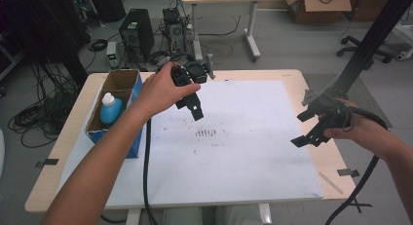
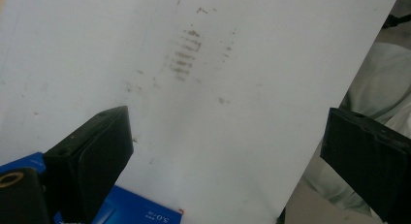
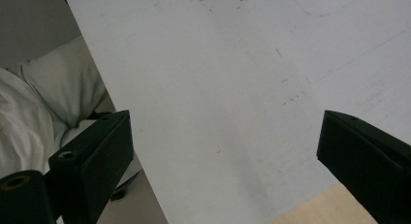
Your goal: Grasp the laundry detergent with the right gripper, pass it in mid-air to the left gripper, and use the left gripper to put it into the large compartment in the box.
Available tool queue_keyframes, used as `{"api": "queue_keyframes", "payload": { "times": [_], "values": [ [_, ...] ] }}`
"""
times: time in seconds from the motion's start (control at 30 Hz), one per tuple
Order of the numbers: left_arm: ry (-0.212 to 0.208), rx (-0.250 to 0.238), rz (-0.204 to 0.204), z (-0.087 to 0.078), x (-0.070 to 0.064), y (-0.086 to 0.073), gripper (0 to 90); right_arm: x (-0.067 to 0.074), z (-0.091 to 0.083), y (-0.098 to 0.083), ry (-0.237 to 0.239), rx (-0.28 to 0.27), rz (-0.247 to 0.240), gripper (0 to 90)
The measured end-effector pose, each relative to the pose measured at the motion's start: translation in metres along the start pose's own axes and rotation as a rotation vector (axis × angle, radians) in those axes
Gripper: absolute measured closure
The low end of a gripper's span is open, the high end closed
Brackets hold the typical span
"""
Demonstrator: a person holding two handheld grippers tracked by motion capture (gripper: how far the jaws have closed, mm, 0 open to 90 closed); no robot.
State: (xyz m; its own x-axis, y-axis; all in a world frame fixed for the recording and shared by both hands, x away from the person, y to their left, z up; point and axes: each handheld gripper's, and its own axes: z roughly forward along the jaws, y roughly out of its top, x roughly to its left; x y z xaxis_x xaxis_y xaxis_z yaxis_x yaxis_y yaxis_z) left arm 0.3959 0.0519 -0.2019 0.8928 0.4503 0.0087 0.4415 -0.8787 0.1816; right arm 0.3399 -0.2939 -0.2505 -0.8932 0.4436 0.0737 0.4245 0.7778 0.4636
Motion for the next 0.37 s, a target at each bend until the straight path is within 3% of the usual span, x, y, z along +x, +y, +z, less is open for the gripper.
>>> {"api": "queue_keyframes", "payload": {
  "times": [0.37],
  "values": [
    [-0.001, -0.003, -0.003, -0.0013, 0.0012, -0.0026, 5.1, -0.0001, 0.0012, 0.0012, 0.002, 0.002, -0.003, 5.9]
  ]
}}
